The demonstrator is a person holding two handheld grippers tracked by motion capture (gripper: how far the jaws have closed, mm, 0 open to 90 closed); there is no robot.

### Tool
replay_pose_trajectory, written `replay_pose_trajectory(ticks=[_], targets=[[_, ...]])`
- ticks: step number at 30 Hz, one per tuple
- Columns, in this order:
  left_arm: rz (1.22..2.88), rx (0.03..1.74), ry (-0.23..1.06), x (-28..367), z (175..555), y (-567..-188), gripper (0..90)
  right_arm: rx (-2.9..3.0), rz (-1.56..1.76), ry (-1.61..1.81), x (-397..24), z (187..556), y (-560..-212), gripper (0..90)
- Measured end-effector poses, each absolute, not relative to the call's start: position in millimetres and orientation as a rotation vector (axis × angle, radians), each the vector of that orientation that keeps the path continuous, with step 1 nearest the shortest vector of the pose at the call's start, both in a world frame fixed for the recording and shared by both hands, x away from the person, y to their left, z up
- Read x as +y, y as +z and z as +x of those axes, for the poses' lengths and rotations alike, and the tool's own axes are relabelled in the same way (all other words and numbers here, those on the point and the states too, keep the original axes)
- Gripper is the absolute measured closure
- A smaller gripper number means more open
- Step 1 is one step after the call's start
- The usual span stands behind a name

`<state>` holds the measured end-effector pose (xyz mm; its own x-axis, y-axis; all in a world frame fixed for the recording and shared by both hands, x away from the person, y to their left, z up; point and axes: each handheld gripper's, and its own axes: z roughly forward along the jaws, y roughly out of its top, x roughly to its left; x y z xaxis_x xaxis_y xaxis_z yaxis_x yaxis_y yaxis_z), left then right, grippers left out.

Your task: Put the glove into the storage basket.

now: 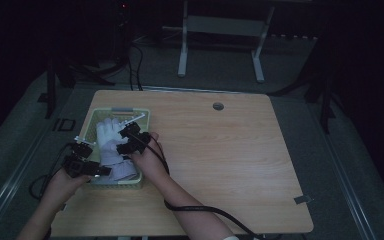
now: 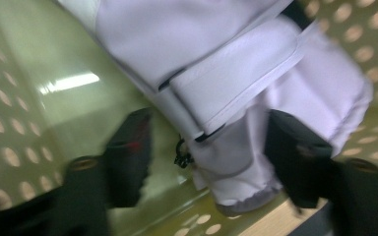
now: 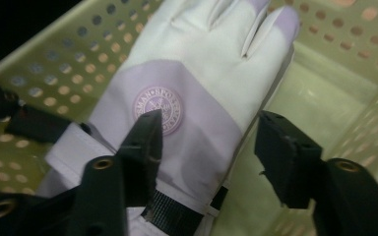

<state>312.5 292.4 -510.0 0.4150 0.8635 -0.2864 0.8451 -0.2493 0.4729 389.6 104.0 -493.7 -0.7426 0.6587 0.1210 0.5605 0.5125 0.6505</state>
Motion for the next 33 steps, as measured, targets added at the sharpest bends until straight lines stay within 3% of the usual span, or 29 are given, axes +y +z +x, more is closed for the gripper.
replay_pose_trajectory(ticks=[1,2,3,6,12,13,19,33], targets=[[2.09,1.435,0.051,292.6,310.5,-506.8,24.6,2.607,1.044,1.088,100.1,389.4,-487.8,36.5],[2.074,1.425,0.081,292.1,308.2,-503.4,24.6,2.607,1.044,1.088,100.1,389.4,-487.8,36.5],[2.061,1.41,0.147,288.6,304.0,-497.2,17.9,2.592,1.03,1.14,95.5,388.3,-480.8,34.8],[2.007,1.385,0.22,282.4,298.6,-489.4,14.7,2.62,0.99,1.19,87.8,387.5,-472.4,22.0],[1.918,1.318,0.211,272.7,295.5,-483.0,6.6,2.62,0.942,1.186,69.3,385.8,-465.4,15.6],[1.921,1.284,0.205,266.0,295.4,-482.3,1.7,2.614,0.938,1.192,65.4,385.9,-464.7,15.7],[1.911,1.234,0.286,245.1,292.2,-479.0,1.2,2.595,0.919,1.193,38.2,384.7,-462.6,14.2],[1.93,1.049,0.24,185.3,286.1,-472.5,1.2,2.547,0.932,1.167,-26.7,379.2,-467.8,14.3]])
